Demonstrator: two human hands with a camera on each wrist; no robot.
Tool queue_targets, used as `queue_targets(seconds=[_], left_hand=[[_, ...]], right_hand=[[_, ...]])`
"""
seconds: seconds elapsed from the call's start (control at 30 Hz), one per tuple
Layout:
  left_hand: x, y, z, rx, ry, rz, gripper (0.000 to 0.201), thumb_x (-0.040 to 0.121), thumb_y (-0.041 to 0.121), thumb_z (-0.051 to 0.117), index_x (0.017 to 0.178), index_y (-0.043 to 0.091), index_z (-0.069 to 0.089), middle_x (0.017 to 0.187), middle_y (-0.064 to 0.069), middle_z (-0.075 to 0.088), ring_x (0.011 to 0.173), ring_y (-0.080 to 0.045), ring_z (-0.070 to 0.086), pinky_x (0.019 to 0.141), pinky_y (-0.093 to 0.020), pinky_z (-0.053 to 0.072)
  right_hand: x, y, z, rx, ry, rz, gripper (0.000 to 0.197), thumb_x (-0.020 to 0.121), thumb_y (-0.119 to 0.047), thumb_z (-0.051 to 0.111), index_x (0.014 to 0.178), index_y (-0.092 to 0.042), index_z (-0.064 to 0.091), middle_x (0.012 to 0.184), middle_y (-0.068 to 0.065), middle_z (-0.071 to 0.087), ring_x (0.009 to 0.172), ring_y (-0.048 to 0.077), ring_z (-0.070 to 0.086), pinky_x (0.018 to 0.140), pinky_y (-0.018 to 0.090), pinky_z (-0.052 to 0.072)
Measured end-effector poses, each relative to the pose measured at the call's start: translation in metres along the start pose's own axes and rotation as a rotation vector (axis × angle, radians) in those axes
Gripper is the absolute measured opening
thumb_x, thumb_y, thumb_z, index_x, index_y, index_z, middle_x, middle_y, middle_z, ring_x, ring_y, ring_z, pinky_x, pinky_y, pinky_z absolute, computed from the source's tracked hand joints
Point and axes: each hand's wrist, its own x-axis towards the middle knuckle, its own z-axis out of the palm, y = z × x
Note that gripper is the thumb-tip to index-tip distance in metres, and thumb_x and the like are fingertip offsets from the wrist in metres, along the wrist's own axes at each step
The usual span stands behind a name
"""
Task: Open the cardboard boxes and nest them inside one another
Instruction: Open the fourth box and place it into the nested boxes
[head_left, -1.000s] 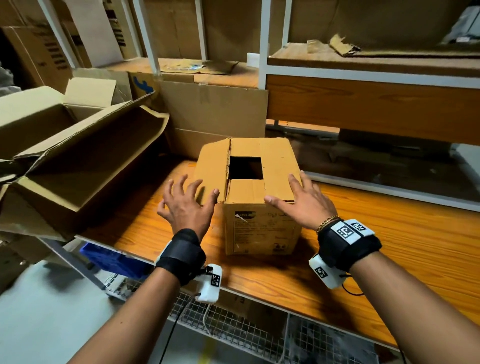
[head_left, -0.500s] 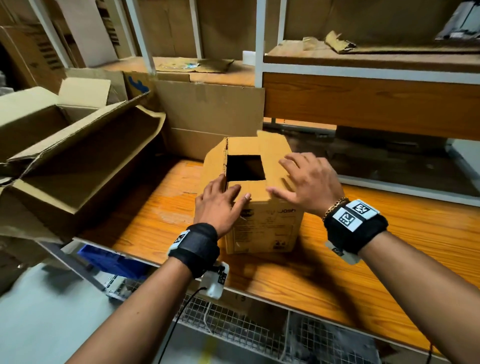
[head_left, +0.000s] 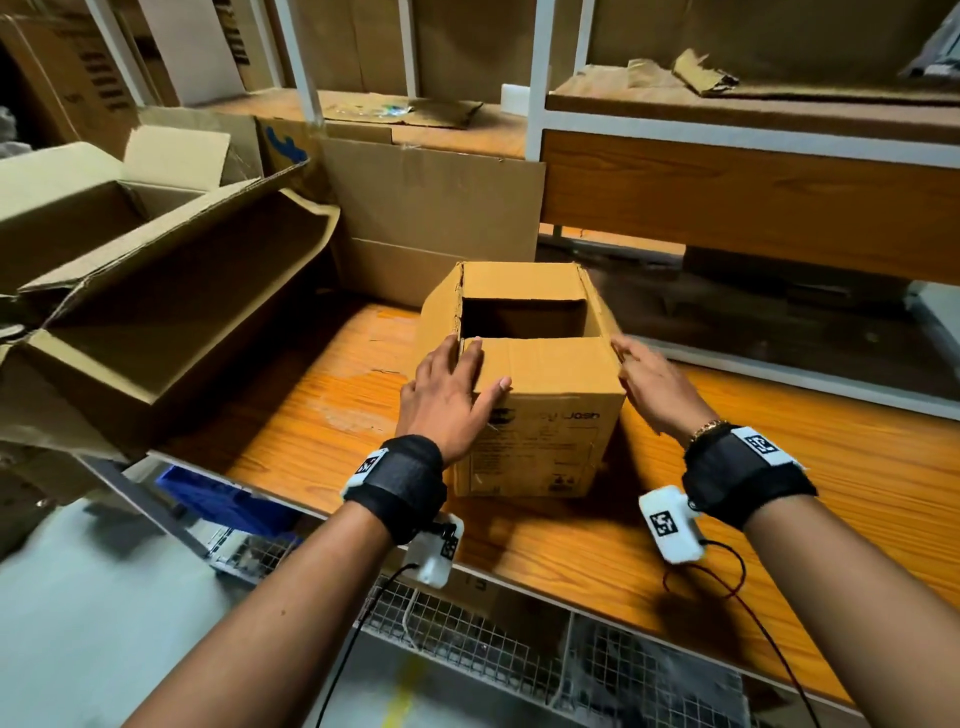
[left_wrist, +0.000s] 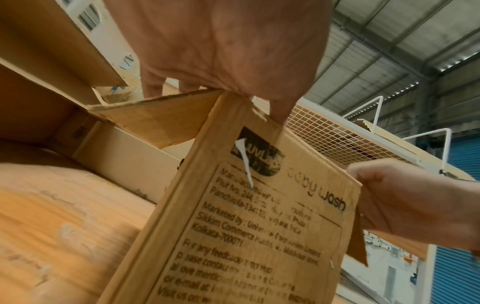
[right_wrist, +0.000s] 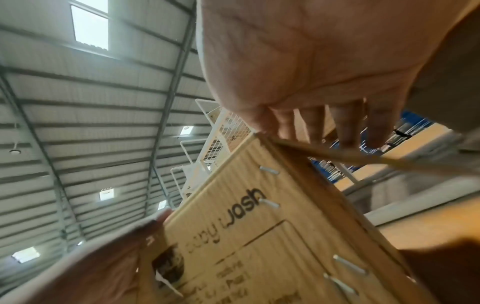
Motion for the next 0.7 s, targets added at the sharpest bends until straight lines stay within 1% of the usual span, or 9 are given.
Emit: queue_targets(seconds=[0.1,0.17,0.23,0.33,0.43,0.5,0.53,0.6,0.7], left_hand=[[-0.001,0.001,-0.002,-0.012,-0.011,0.006,0.071,0.092,0.069,0.025,0.153,0.035,0.011,0.162,0.000,0.008,0.146,-0.026,0.017,0.113,-0.053,0.027],[0.000,0.001,-0.004,-0.027,-0.020,0.008,0.073,0.092,0.069,0.025,0.153,0.034,0.008,0.162,0.000,0.009,0.146,-0.025,0.016,0.113,-0.052,0.027],[-0.002,0.000,-0.006,-0.062,-0.035,0.012,0.076,0.091,0.069,0.027,0.154,0.032,0.004,0.162,0.001,0.008,0.147,-0.023,0.015,0.114,-0.053,0.025],[0.003,-0.007,-0.009,-0.277,-0.073,-0.006,0.086,0.086,0.078,0.023,0.154,0.031,0.001,0.163,0.003,0.011,0.148,-0.019,0.015,0.117,-0.052,0.020],[0.011,-0.016,-0.014,-0.784,-0.136,-0.053,0.091,0.081,0.085,0.017,0.153,0.030,0.021,0.157,0.005,0.031,0.143,-0.012,0.029,0.118,-0.046,0.022],[0.011,-0.015,-0.024,-1.124,-0.234,-0.087,0.089,0.082,0.083,0.024,0.148,0.024,0.039,0.149,0.006,0.044,0.137,-0.007,0.039,0.119,-0.038,0.024],[0.011,-0.014,-0.028,-1.195,-0.262,-0.103,0.087,0.083,0.080,0.028,0.145,0.020,0.043,0.147,0.004,0.047,0.134,-0.005,0.042,0.118,-0.033,0.026],[0.010,-0.013,-0.032,-1.168,-0.286,-0.128,0.088,0.078,0.079,0.046,0.142,0.018,0.044,0.149,0.001,0.044,0.133,-0.008,0.041,0.114,-0.030,0.027],[0.011,-0.020,-0.027,-0.647,-0.294,-0.002,0.087,0.061,0.077,0.067,0.133,0.030,0.054,0.156,0.014,0.016,0.143,-0.018,0.025,0.115,-0.041,0.028]], right_hand=[[0.016,-0.018,0.002,-0.141,-0.060,-0.062,0.050,0.099,-0.037,0.032,0.147,-0.027,0.043,0.159,0.000,0.030,0.144,0.020,0.027,0.113,0.041,0.027],[0.027,-0.026,0.003,-0.257,-0.135,0.013,0.060,0.098,-0.052,0.031,0.151,-0.024,0.037,0.163,-0.002,0.019,0.148,0.025,0.020,0.116,0.047,0.023],[0.033,-0.035,-0.001,-0.271,-0.158,0.062,0.066,0.099,-0.059,0.029,0.150,-0.018,0.040,0.160,0.007,0.025,0.144,0.033,0.027,0.113,0.045,0.029],[0.034,-0.050,-0.016,0.117,-0.060,0.133,0.056,0.102,-0.054,0.033,0.130,-0.013,0.058,0.136,0.014,0.055,0.120,0.033,0.052,0.087,0.025,0.043],[0.024,-0.050,-0.050,0.471,-0.085,0.177,0.045,0.098,-0.058,0.037,0.087,-0.021,0.061,0.097,0.002,0.066,0.101,0.025,0.058,0.093,0.044,0.041],[0.014,-0.041,-0.062,0.552,-0.227,0.117,0.037,0.096,-0.052,0.048,0.079,-0.021,0.059,0.086,-0.001,0.065,0.099,0.025,0.059,0.094,0.046,0.039],[0.007,-0.036,-0.063,0.513,-0.295,0.090,0.034,0.089,-0.053,0.056,0.082,-0.020,0.063,0.091,-0.001,0.066,0.104,0.026,0.058,0.095,0.045,0.038],[0.002,-0.022,-0.059,0.286,-0.411,0.025,0.048,0.068,-0.060,0.070,0.099,-0.023,0.070,0.124,-0.005,0.060,0.125,0.023,0.049,0.101,0.041,0.034],[0.000,0.001,-0.040,-0.132,-0.527,-0.097,0.059,0.069,-0.053,0.077,0.124,-0.035,0.061,0.161,-0.011,0.013,0.147,0.018,0.014,0.116,0.042,0.018]])
